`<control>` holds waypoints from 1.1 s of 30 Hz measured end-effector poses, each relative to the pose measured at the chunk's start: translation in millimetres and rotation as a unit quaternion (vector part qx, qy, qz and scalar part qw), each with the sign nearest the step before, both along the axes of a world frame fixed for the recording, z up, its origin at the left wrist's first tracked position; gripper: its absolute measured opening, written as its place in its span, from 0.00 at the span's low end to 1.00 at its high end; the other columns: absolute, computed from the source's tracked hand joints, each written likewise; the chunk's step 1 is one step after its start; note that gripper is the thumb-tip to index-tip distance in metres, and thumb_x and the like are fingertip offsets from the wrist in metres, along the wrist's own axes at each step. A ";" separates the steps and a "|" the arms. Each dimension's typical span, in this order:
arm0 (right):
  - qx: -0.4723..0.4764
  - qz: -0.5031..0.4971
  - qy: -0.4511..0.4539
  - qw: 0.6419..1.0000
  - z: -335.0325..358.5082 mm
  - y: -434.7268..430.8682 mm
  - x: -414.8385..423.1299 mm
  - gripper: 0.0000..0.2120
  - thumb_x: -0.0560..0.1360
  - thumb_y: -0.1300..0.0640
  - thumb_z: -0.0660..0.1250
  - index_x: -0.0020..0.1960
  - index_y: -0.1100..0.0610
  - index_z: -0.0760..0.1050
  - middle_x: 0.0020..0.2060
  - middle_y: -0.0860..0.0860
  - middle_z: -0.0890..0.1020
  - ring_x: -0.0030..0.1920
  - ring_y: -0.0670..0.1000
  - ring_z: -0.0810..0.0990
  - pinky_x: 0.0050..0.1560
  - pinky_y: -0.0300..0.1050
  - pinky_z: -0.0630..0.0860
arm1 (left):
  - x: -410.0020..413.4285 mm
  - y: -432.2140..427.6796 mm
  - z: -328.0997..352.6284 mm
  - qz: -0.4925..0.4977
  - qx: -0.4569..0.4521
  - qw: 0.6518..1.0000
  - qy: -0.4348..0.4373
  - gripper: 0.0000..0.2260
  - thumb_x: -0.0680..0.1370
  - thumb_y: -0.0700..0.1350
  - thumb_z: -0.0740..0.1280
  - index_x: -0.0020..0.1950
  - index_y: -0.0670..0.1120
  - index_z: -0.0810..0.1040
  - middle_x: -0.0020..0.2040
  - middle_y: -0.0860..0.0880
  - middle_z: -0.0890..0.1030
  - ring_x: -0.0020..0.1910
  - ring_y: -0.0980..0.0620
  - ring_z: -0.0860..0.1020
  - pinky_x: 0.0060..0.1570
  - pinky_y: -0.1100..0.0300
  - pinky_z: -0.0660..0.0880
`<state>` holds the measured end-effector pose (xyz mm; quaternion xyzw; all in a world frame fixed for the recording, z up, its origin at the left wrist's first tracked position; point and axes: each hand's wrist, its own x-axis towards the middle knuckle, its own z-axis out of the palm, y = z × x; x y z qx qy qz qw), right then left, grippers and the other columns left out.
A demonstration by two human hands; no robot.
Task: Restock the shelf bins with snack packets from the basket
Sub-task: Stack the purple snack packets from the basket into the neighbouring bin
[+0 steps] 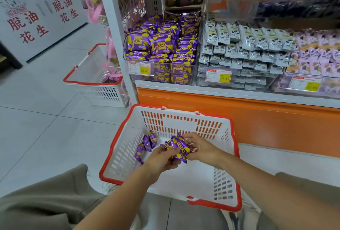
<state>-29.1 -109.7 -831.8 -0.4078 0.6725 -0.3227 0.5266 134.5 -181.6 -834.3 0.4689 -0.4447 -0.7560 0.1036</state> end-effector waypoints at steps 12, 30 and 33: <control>-0.077 -0.044 -0.006 0.996 -1.2 7.4 8.8 0.35 0.67 0.58 0.79 0.69 0.51 0.64 0.63 0.47 0.72 0.59 0.45 0.77 0.60 0.43 0.77 | -8.7 4.7 9.3 -0.025 0.064 0.995 0.075 0.14 0.80 0.45 0.66 0.63 0.39 0.76 0.55 0.43 0.84 0.55 0.46 0.82 0.61 0.51 0.76; -0.105 0.018 0.091 0.990 92.8 -9.7 -23.2 0.30 0.70 0.66 0.73 0.65 0.53 0.62 0.61 0.49 0.73 0.52 0.49 0.81 0.46 0.43 0.81 | -11.5 -26.4 74.4 -0.170 -0.276 0.945 0.043 0.33 0.72 0.34 0.73 0.71 0.54 0.66 0.59 0.46 0.79 0.53 0.51 0.78 0.46 0.63 0.77; -0.139 0.016 0.110 0.984 114.9 -15.2 -32.1 0.31 0.69 0.65 0.74 0.66 0.51 0.62 0.61 0.49 0.72 0.51 0.50 0.81 0.49 0.50 0.81 | -17.5 -36.9 95.9 -0.173 -0.323 0.930 0.029 0.29 0.68 0.43 0.78 0.65 0.54 0.69 0.57 0.46 0.80 0.54 0.48 0.79 0.54 0.54 0.77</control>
